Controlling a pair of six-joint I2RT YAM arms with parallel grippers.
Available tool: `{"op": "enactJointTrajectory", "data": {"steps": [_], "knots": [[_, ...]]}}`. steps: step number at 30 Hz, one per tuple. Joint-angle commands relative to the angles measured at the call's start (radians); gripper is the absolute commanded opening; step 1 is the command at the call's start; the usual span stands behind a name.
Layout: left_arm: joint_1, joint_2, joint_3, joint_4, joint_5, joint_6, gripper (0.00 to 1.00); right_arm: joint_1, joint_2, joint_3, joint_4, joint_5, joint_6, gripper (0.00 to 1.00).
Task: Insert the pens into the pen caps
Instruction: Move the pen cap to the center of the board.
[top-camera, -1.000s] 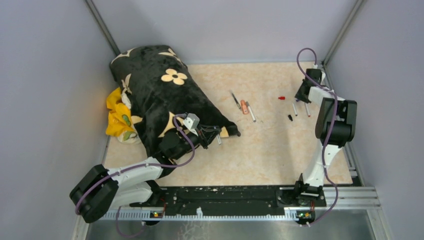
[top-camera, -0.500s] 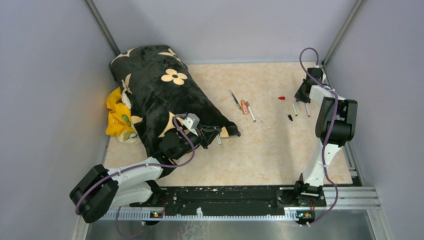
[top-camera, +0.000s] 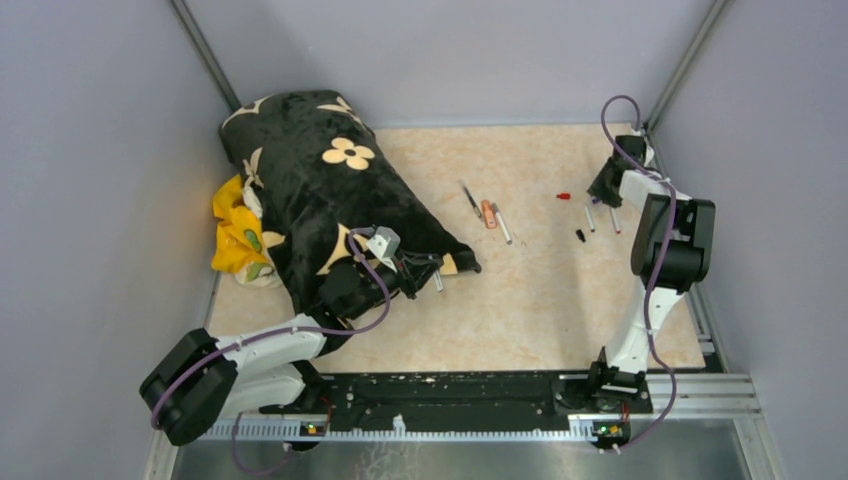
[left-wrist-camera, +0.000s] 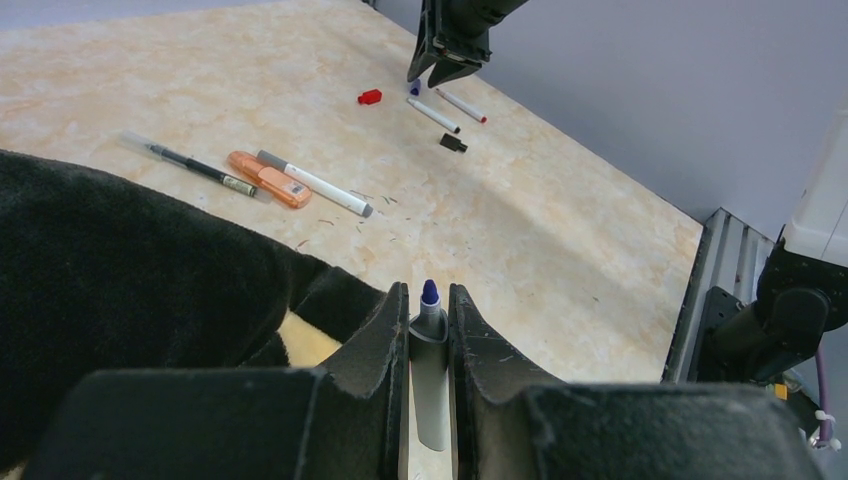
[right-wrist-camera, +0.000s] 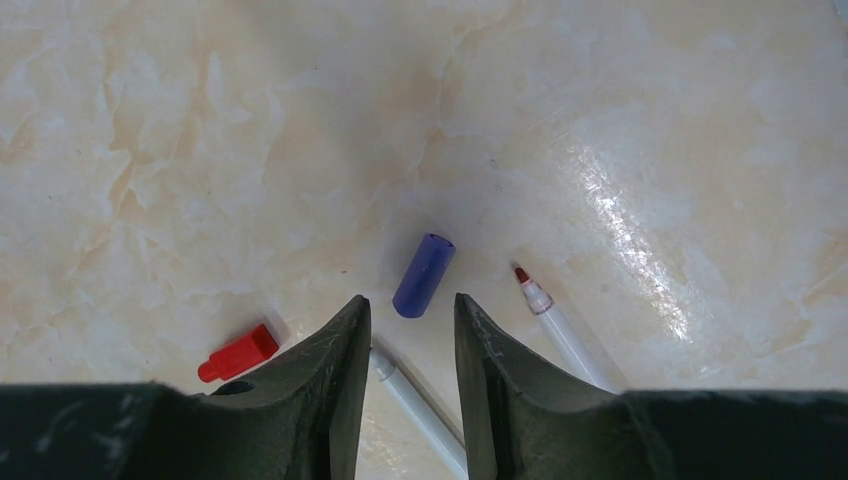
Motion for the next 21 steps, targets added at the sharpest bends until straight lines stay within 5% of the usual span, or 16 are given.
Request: {"op": "enactJointTrajectory", "data": {"steps": [1,17,21], "knots": [[0.004,0.001,0.014,-0.017,0.017,-0.001,0.00,-0.016,0.020,0.078,-0.019,0.026,0.009,0.37],[0.003,-0.015,0.025,-0.049,0.013,-0.004,0.00,-0.038,0.055,0.154,-0.103,-0.045,-0.050,0.58],[0.003,-0.017,0.024,-0.052,0.012,-0.006,0.00,-0.037,0.065,0.162,-0.113,-0.065,-0.080,0.42]]}}
